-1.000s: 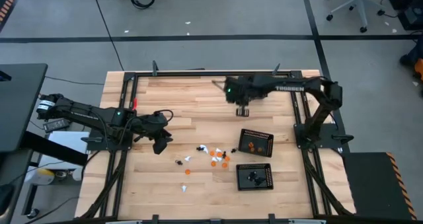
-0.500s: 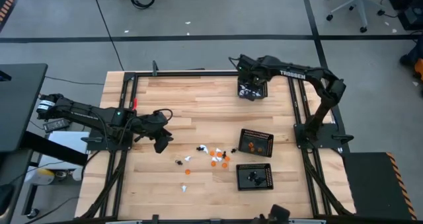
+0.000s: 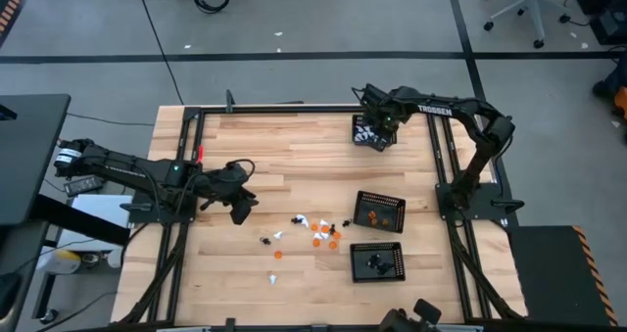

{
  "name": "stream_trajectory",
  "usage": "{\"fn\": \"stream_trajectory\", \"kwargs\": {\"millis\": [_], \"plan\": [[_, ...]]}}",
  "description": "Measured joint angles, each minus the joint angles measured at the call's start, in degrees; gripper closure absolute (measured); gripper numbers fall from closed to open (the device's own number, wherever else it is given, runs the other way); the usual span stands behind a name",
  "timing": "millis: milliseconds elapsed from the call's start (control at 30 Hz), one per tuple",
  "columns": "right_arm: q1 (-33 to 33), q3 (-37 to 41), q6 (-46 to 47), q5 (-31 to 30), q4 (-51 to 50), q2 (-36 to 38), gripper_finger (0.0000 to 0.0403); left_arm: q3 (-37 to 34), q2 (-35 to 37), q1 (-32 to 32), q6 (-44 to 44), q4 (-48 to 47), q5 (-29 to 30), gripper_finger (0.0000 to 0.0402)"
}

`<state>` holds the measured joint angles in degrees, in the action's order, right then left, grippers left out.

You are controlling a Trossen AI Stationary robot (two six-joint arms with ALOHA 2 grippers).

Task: Sort Halloween decoration
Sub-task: Put the white ghost toy into the top black bin

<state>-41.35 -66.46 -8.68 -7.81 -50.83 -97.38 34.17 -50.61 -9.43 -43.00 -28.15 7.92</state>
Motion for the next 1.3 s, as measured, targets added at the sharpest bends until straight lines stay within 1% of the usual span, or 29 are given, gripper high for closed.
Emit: {"fn": "stream_trajectory", "kwargs": {"millis": [100,267,533,800,1033,1200,1300], "plan": [[-0.6,0.8,0.0,0.2,1.6,0.0,0.0336,0.0,0.0,0.0,-0.5,0.2,0.0,0.0278],[-1.9,1.9,-0.1,3.3,2.9,0.0,0.0336,0.0,0.0,0.0,-0.8,0.5,0.2,0.0278],[-3.7,2.5,-0.3,3.4,4.9,0.0,0.0336,0.0,0.0,0.0,-1.4,0.5,2.8,0.0278],[-5.8,2.5,-2.1,5.7,7.6,0.0,0.0336,0.0,0.0,0.0,-4.1,0.7,3.0,0.0278],[-7.0,2.5,-3.0,9.0,7.4,-4.6,0.0336,0.0,0.0,0.0,-4.7,1.4,4.3,0.0278],[-6.6,2.3,-3.1,8.9,7.9,-6.4,0.0335,0.0,0.0,0.0,-5.9,1.4,4.5,0.0278],[-6.6,2.4,-2.5,9.0,10.0,-6.8,0.0332,0.0,0.0,0.0,-5.9,1.4,4.5,0.0278]]}}
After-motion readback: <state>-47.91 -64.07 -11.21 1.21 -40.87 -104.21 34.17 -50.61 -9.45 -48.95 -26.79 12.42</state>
